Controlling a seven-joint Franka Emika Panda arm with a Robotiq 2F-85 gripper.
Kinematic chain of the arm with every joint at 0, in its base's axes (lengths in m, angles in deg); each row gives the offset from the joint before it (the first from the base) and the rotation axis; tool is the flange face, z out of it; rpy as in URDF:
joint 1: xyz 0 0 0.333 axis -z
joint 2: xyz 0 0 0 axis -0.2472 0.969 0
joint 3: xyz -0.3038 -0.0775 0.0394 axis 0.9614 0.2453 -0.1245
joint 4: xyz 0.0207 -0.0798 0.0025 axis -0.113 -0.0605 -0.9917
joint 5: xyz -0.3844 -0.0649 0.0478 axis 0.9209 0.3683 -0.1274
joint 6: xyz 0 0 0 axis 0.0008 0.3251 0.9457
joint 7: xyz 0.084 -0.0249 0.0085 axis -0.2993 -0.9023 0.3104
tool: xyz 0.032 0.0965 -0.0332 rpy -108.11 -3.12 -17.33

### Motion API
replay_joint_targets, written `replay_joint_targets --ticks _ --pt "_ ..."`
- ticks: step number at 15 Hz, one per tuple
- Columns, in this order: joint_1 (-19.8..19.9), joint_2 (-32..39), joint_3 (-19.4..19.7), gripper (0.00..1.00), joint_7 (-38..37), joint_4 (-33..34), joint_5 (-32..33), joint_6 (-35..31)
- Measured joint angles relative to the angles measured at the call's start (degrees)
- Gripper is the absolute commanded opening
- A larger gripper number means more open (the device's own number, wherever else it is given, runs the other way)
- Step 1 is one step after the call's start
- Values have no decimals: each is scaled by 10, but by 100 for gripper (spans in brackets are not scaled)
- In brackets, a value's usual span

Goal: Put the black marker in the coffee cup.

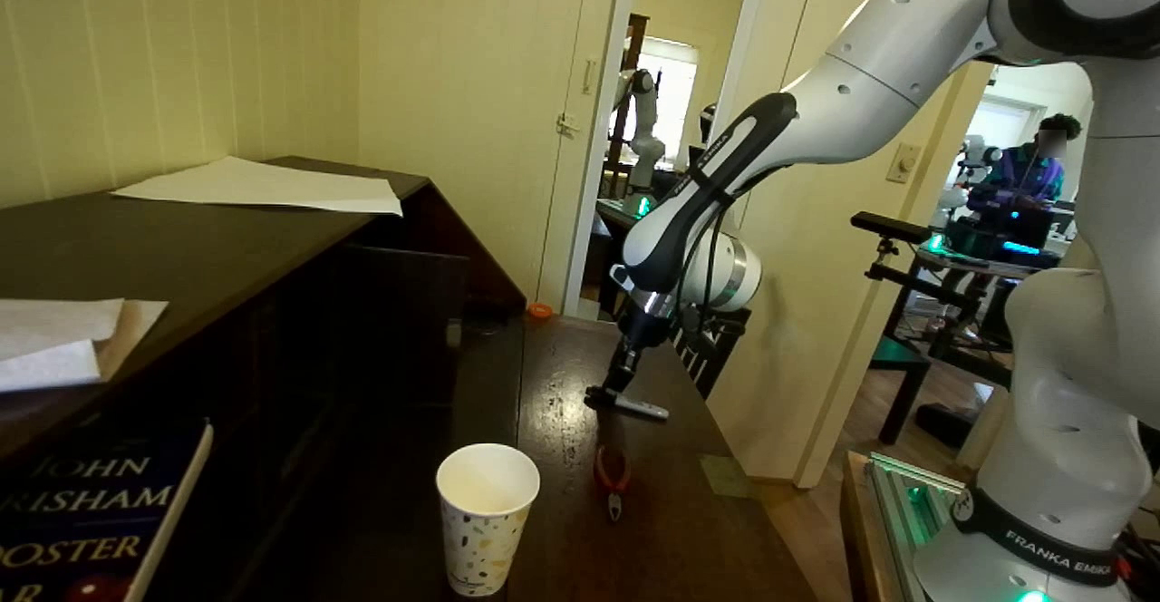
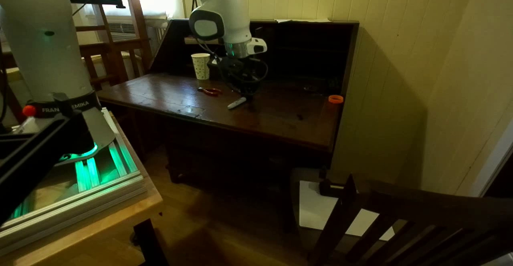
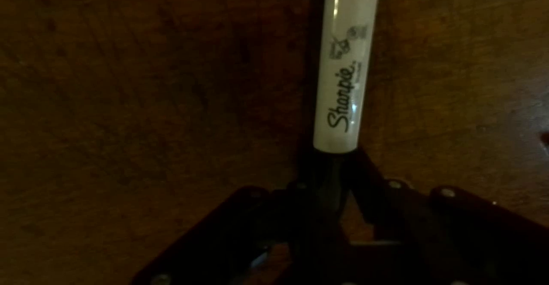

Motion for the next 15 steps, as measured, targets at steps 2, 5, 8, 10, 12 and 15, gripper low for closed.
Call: replay_joint_targets --ticks 2,5,8,10,12,15 --pt "1 0 0 6 0 1 0 0" --pt "-8 -23 -7 6 1 -1 0 0" --pt "-33 -102 -29 6 5 -8 1 0" --pt "-55 -157 -52 6 5 -11 1 0" --pt "-81 -202 -80 6 5 -8 1 0" --pt "-126 -230 -118 6 15 23 -2 0"
